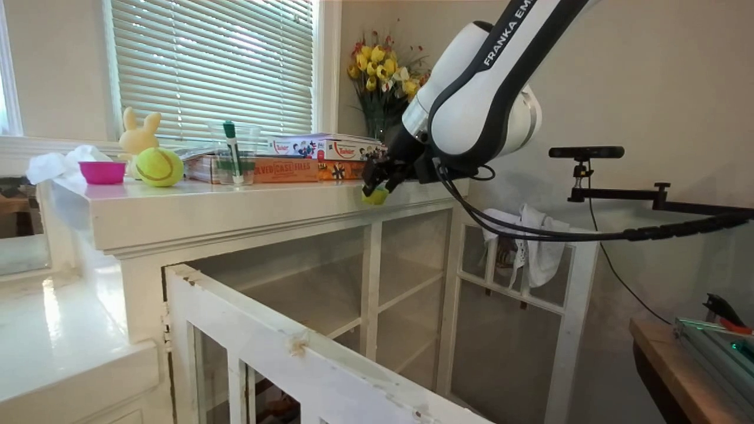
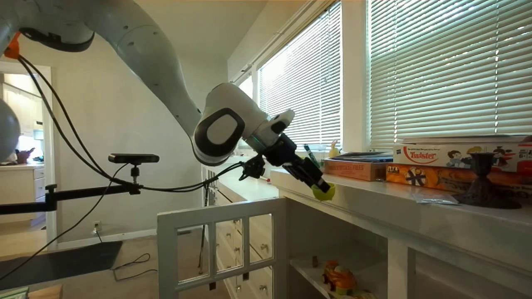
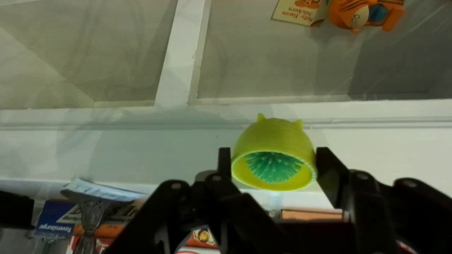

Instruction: Place the yellow vessel on top of the cabinet.

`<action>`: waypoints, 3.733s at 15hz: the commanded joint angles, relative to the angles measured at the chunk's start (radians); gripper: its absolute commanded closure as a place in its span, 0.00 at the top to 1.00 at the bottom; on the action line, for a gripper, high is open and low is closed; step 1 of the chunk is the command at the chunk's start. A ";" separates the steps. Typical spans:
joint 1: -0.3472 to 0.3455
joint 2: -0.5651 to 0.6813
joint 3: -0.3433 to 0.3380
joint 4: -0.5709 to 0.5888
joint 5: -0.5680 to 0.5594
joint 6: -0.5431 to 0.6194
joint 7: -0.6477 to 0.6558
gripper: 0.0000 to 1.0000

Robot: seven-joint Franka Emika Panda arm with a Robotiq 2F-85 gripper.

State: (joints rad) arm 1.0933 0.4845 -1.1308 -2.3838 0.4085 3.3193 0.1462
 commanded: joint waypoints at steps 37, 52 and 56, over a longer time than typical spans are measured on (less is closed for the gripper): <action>-0.254 -0.100 0.066 0.420 -0.211 -0.553 0.126 0.36; -0.828 -0.057 0.606 0.643 -0.571 -0.722 0.321 0.36; -0.903 -0.054 0.689 0.658 -0.613 -0.706 0.338 0.36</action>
State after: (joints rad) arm 0.2444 0.4181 -0.5011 -1.7650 -0.1436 2.6328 0.4315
